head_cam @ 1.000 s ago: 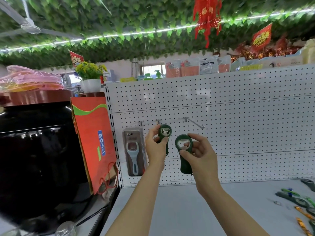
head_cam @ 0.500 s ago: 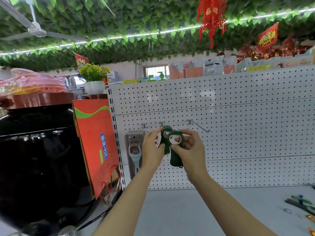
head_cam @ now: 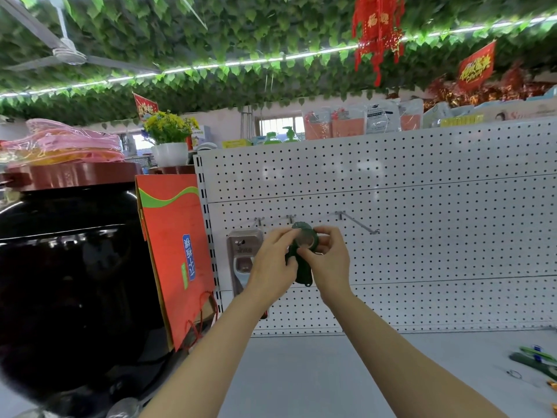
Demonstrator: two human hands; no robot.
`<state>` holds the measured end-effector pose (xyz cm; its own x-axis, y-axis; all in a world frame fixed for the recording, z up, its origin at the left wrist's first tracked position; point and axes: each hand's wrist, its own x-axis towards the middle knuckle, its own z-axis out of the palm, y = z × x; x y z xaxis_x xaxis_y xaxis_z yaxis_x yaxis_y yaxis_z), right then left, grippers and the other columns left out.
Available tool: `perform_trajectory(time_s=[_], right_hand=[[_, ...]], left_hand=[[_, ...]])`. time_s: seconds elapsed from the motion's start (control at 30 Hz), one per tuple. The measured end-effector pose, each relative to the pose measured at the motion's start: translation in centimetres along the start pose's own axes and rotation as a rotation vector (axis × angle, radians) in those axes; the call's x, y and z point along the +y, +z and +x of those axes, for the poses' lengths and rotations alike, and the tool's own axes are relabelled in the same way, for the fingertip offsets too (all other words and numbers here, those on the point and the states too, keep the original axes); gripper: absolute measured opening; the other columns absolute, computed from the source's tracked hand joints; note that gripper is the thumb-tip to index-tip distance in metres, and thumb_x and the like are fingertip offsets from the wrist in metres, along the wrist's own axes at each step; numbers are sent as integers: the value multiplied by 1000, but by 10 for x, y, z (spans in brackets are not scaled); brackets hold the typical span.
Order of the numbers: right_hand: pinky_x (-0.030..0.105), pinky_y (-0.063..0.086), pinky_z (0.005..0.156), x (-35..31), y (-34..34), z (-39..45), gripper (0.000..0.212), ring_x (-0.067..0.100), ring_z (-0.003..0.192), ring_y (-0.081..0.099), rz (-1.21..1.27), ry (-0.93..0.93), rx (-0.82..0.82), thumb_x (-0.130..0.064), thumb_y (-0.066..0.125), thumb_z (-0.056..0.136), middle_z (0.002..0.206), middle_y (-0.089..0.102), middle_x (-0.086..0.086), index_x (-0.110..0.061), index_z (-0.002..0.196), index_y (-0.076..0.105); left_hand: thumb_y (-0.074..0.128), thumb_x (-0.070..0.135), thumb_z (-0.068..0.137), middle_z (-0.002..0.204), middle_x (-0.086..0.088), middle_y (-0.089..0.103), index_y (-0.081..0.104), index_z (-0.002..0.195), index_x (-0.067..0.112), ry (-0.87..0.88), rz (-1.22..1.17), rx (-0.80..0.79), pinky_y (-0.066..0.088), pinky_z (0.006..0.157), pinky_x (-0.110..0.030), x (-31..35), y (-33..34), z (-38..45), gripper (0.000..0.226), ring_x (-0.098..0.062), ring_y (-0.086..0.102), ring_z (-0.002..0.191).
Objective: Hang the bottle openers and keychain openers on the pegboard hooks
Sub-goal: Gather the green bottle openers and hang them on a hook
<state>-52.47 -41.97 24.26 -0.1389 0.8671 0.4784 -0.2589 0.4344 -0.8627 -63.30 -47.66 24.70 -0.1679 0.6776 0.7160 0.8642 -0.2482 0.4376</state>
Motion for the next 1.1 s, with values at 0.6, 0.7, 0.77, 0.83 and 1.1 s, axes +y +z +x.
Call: perform_trajectory(time_s=[0.6,0.7,0.77,0.83,1.1], right_hand=[[27,53,78,24,-16,23,43,8,89,61,-391,-75,-34,-18,75,81,102,62,-5,-23,118,55],[32,50,91,29,-37,13,41,10,109,56,-608,-184,-17,-24,68,88,122,59,-6,-22,126,54],[32,45,97,31,-56,6,43,13,119,52,-745,-241,-26,-27,65,90,130,57,-5,-20,131,53],[33,42,98,31,-76,0,44,18,121,51,-857,-278,-35,-29,63,91,133,56,-2,-19,133,53],[38,37,104,26,-172,-29,47,29,118,55,-1088,-307,-14,-23,66,90,129,60,8,-11,133,54]], left_hand=[[62,26,96,136,8,49,47,143,24,-95,50,-16,46,100,-33,-12,10,11,49,-13,50,122],[60,31,97,134,6,51,49,140,21,-157,112,15,42,100,-31,-17,16,-10,45,-14,47,125],[56,35,98,133,5,53,53,136,20,-156,214,7,41,98,-30,-19,21,-28,41,-16,46,124],[54,37,99,132,4,54,55,134,19,-124,290,-32,41,96,-29,-18,27,-45,40,-16,47,122],[48,40,101,140,0,51,50,140,17,43,365,-241,38,104,-32,27,81,-66,46,-20,44,128]])
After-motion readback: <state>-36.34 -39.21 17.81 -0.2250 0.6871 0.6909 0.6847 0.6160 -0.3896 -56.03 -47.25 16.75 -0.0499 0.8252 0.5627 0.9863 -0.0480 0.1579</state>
